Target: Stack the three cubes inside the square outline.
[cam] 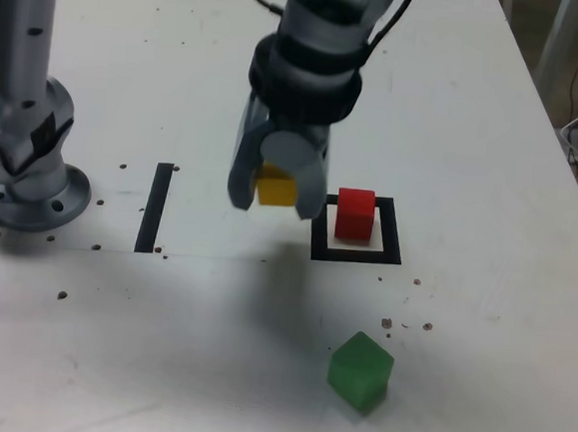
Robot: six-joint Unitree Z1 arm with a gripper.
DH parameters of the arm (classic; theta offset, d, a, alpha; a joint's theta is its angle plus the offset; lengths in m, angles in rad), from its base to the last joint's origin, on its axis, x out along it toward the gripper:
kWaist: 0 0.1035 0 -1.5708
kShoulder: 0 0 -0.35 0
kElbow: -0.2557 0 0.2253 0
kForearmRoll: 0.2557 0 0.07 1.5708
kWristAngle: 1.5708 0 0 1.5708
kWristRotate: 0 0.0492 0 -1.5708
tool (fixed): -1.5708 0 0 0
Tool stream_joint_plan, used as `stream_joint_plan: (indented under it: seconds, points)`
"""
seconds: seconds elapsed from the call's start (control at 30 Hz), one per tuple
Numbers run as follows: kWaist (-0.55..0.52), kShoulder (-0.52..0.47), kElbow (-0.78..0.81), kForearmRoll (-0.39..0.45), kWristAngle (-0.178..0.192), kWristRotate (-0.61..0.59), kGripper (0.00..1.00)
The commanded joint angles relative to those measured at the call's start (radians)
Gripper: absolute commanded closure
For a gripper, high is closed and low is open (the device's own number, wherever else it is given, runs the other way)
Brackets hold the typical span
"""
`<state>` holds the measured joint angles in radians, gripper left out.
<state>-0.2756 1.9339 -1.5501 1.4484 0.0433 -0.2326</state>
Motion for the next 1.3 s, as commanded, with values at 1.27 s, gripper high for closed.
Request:
stream_joint_plan:
  seconds: [1.27]
  points:
    - [0.131,0.21,-0.267,0.027,-0.012,0.194,0.7]
